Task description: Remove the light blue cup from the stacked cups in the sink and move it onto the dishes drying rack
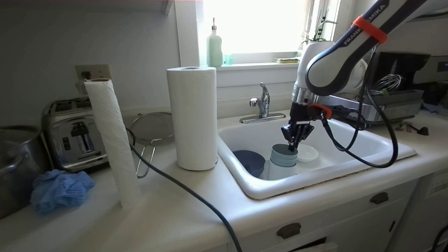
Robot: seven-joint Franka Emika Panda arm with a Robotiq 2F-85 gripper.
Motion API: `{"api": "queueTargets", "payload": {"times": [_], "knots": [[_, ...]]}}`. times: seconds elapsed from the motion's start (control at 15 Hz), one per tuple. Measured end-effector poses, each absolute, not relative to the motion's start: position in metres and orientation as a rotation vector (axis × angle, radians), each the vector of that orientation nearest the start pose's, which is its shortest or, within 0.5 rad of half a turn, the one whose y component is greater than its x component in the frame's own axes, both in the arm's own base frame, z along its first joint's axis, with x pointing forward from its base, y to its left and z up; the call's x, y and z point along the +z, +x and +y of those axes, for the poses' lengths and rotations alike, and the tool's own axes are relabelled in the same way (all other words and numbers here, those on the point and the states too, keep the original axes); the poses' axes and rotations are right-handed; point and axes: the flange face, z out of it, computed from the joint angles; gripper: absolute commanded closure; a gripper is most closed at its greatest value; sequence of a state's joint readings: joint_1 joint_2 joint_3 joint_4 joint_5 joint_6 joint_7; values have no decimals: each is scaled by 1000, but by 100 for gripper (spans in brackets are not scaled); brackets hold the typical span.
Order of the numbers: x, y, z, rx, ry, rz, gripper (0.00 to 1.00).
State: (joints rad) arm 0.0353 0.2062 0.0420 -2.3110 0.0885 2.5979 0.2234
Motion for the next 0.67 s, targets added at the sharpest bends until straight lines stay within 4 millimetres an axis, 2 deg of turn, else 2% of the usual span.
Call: {"api": "queueTargets", "payload": {"times": [0.4, 0.67], "knots": [[266, 533, 41, -115, -3051, 335, 99], [287, 533, 41, -133, -3044, 333, 99]]}}
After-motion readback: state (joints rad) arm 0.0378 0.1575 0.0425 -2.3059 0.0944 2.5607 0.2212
